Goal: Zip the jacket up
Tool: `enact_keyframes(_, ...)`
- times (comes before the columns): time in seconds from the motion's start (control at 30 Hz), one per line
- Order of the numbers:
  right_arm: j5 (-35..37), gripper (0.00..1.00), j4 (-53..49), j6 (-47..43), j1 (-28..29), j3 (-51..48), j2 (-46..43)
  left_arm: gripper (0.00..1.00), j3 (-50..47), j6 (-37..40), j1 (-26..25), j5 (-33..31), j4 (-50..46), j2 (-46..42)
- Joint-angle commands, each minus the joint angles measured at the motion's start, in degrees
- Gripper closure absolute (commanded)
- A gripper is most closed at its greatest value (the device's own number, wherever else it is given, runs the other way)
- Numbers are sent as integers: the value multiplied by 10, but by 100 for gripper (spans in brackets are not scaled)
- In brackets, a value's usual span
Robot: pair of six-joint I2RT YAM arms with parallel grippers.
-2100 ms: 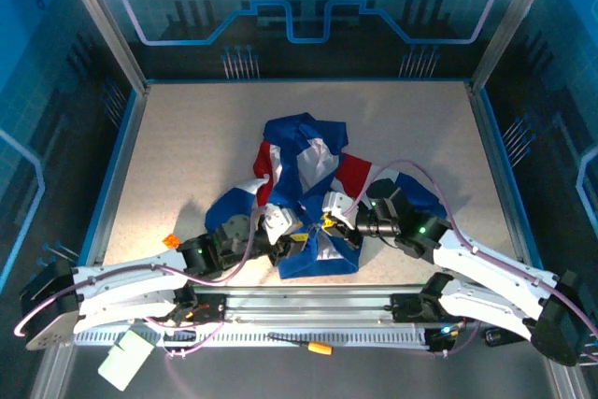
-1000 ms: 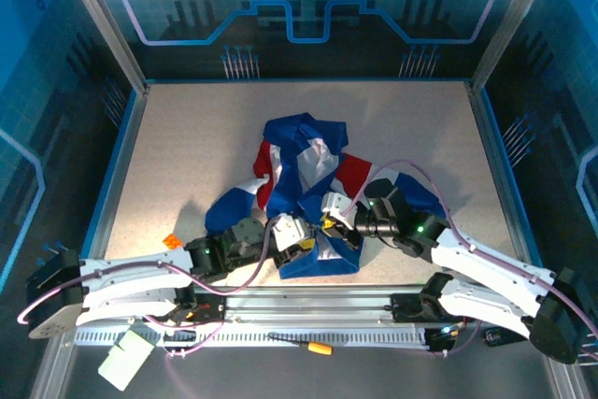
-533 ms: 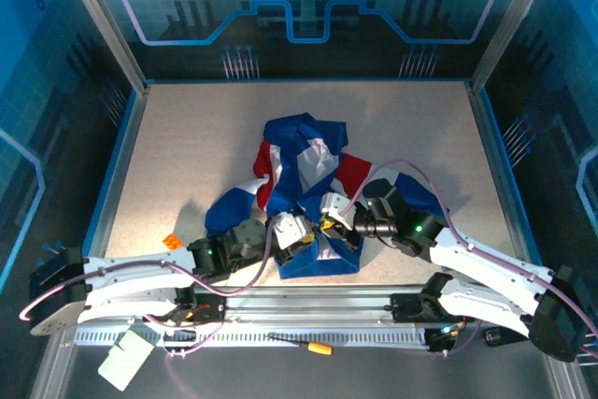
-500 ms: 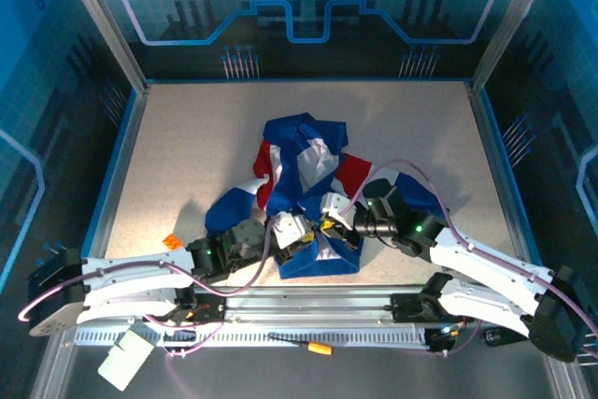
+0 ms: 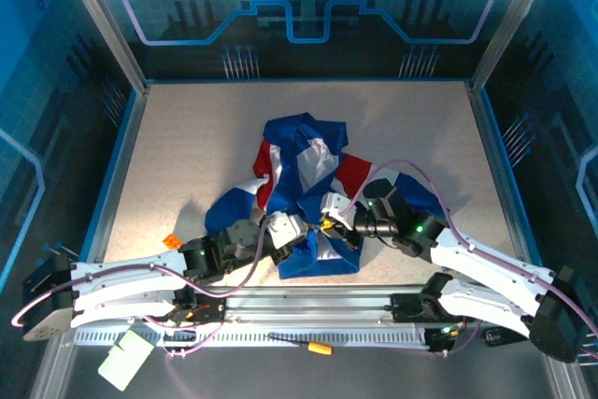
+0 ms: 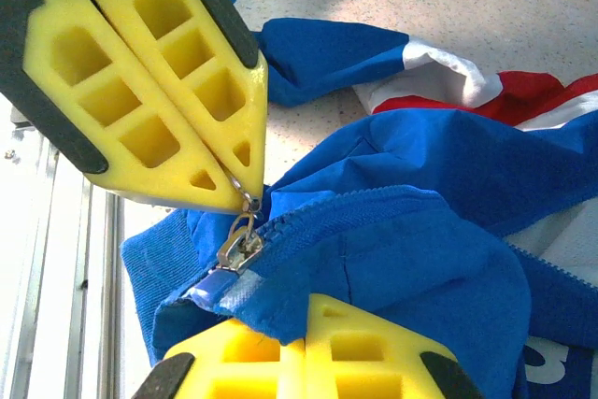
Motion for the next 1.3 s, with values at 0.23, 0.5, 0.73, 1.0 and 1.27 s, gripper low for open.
enact_keyframes(0.23,8,95,11,54,0,-7,-37,100,37,6,-4,21,-29,14)
enact_keyframes(0.5,15,69,31,189,-9,-67,-102,100,49,-16,-4,47,-20,57)
enact_keyframes(0.73,46,59,-19,320,-51,-88,-163,100,64,-33,-3,72,-4,125)
enact_keyframes(1.0,32,68,-79,496,-81,-114,-204,100,112,-74,29,154,-7,210)
enact_keyframes(1.27,21,70,55,632,-81,-235,-257,100,159,-116,78,255,-29,261)
